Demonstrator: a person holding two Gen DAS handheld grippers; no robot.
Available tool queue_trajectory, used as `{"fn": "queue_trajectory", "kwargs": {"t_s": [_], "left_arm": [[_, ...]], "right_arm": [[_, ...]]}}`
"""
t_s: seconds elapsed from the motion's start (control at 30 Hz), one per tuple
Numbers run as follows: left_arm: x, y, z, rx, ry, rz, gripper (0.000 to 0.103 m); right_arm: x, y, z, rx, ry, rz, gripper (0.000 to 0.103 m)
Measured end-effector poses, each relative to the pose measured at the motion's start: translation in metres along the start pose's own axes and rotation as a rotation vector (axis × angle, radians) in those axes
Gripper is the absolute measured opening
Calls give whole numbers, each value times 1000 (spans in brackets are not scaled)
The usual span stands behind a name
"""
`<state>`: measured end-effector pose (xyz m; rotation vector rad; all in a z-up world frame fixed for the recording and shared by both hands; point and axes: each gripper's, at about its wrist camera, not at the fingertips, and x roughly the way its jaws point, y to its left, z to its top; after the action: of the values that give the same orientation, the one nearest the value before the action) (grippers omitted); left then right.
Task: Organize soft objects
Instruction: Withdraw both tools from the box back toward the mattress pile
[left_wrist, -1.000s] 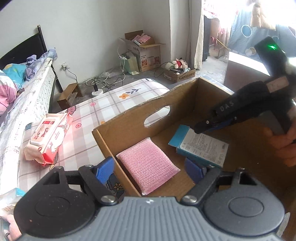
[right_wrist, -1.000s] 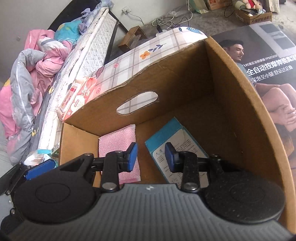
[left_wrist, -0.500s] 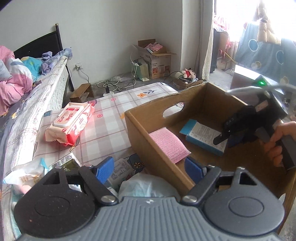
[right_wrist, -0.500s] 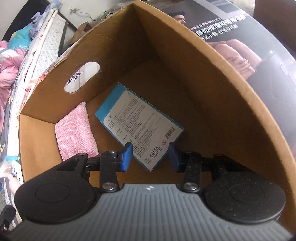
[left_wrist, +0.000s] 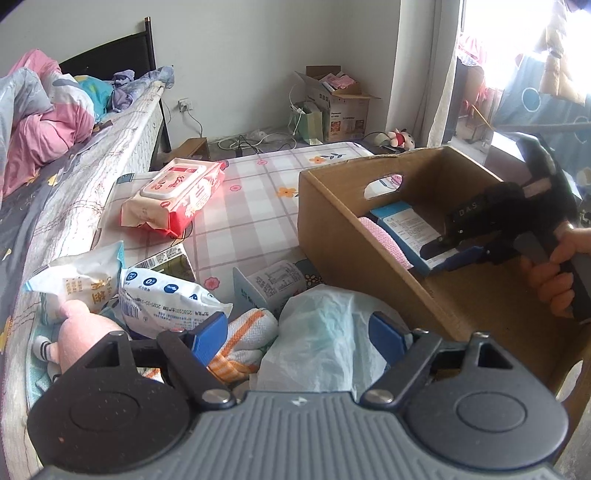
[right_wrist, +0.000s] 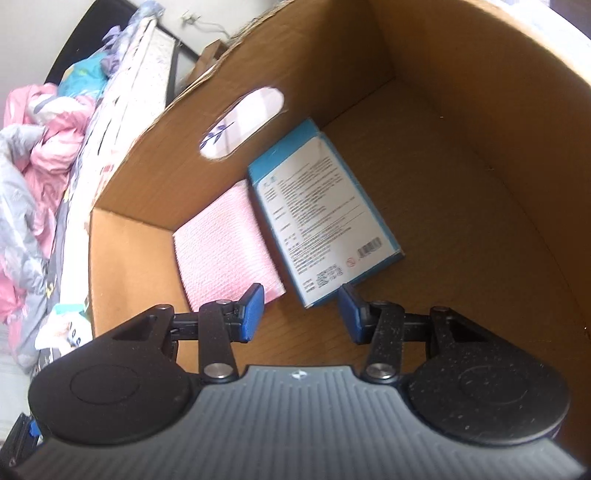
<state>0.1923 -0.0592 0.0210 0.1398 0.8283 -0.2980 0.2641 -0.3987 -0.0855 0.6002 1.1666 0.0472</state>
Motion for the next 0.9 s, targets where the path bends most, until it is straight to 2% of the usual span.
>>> {"fn": "queue_trajectory", "kwargs": {"t_s": [0.2,0.33,0.4,0.5,0.67,0.9], "left_arm": [[-2,9,-10,-11,0,24,84],[-2,15,-18,-26,15,23,84],[-3,16,-22,-30,20,26,85],[-4,18,-25,-36,25,27,85],[-4,17,-29,-37,29,29,85],[-7,17,-34,-42,22,32,85]], "right_arm": [[-28,21,4,-148,-89,-74,45],[-26,14,22,-114,-149,-155,45],[-16,9,27,-82,-144,-189,45],[0,3,28,-37,-91,-170,42],[2,18,22,-82,-114,-160,37],[-2,20,21,-79,-131,-141,38]]}}
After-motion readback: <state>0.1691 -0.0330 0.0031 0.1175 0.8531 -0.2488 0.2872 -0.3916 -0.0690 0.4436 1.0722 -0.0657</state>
